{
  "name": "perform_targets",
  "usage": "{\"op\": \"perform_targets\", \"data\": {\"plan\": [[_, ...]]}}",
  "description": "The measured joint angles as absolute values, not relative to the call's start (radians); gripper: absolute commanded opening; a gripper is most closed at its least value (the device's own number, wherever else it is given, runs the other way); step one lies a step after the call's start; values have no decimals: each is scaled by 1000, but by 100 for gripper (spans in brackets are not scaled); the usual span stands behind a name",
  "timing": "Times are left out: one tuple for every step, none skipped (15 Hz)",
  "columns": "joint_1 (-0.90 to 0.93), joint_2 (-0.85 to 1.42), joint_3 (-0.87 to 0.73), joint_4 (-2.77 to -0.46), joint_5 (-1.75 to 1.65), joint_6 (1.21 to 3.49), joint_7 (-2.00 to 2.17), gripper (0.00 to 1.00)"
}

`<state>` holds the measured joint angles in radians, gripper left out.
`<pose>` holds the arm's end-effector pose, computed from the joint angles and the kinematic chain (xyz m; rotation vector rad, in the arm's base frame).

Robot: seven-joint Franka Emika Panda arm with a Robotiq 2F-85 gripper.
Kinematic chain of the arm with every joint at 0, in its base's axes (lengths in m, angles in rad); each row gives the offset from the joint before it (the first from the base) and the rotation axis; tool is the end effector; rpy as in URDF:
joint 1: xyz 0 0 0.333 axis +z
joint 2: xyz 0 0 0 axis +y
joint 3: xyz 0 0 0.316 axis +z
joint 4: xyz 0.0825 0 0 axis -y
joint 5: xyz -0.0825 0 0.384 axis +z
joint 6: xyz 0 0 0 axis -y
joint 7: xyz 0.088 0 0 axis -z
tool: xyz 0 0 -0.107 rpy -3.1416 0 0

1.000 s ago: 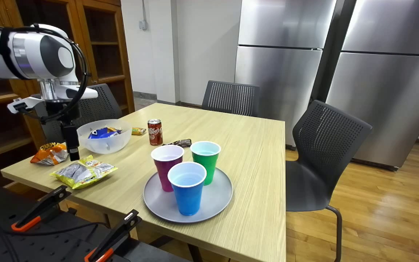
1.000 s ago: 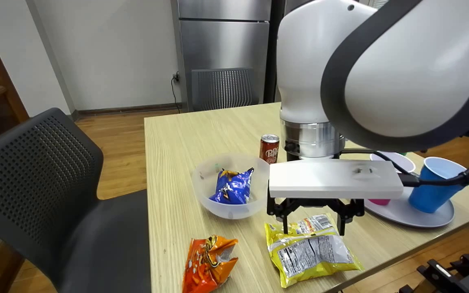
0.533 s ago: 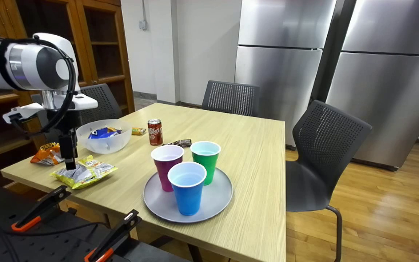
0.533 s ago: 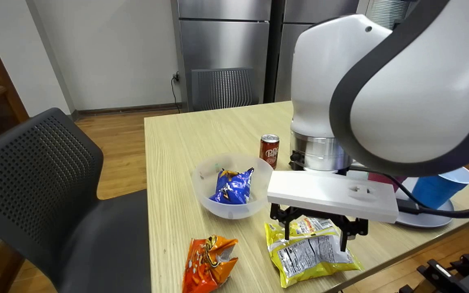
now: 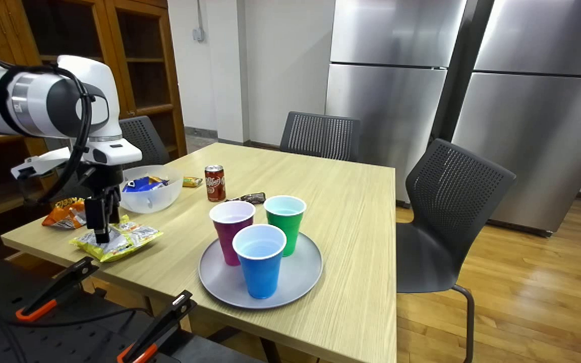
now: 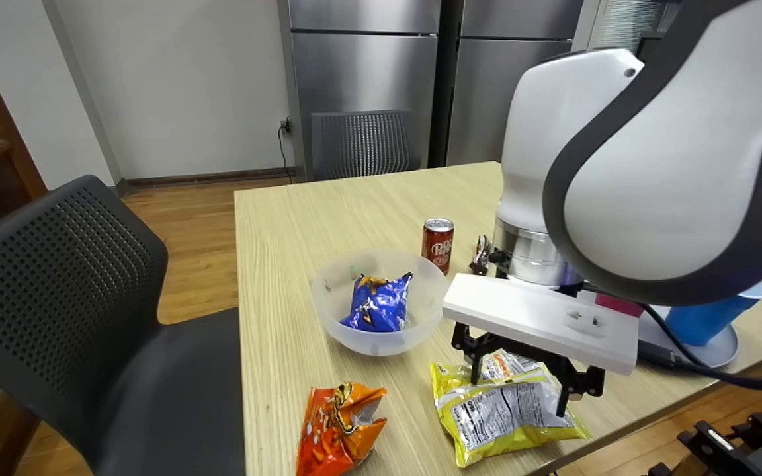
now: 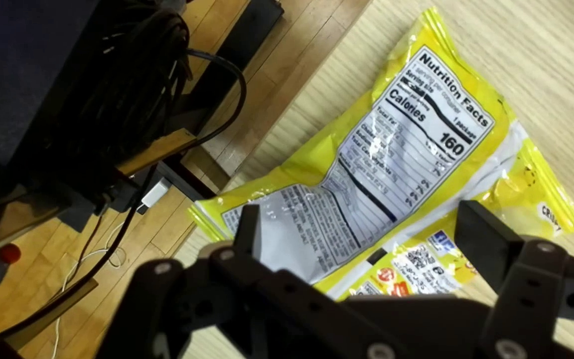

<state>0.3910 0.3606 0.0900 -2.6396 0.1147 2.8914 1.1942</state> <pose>0.3558 0.1833 0.1155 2.8297 -1.2466 -0.1753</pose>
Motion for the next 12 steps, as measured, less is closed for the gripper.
{"op": "perform_targets", "data": {"plan": [[391,364,89,-2641,129,2900,1194,100],[391,367,89,-2641,140,2907,1194,100],[391,371,89,-2641,149,2912,1194,100],[391,373,89,-2641,158,2914,1194,100],[391,374,89,-2641,166,2916,1194,100],[391,375,89,-2641,172,2917,1194,100],[391,375,89,-2642,178,2919,1194,92],[391,375,89,-2642,183,2921,1194,74],[391,375,89,-2642,187,2922,1194,65],[391,375,89,-2642,191,2924,1194,58],[391,375,89,-2643,194,2926,1194,51],[391,375,89,-2643,197,2929,1194,42]]}}
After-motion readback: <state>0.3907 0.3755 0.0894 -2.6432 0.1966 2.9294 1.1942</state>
